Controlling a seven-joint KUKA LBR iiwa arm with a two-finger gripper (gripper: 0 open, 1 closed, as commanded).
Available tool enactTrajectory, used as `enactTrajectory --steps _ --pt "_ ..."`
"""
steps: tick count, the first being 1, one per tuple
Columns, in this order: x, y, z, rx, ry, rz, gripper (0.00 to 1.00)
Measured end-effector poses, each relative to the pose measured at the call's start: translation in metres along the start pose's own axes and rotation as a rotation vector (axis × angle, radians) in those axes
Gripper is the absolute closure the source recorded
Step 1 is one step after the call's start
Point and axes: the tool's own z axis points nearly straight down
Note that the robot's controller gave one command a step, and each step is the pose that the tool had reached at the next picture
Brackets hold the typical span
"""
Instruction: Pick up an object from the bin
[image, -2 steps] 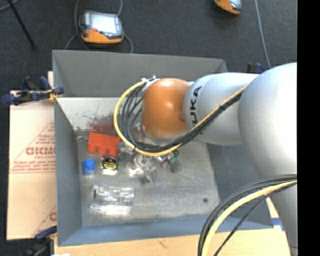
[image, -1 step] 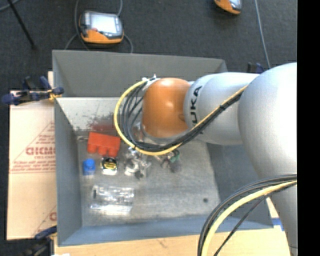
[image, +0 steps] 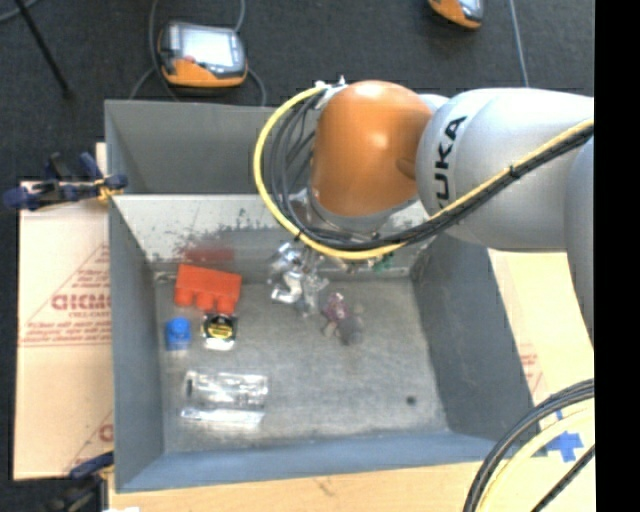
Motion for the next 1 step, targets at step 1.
enactTrajectory --steps 1 --pt "0.0082 -0.0107 -0.0423 -0.003 0.003 -0.387 1.0"
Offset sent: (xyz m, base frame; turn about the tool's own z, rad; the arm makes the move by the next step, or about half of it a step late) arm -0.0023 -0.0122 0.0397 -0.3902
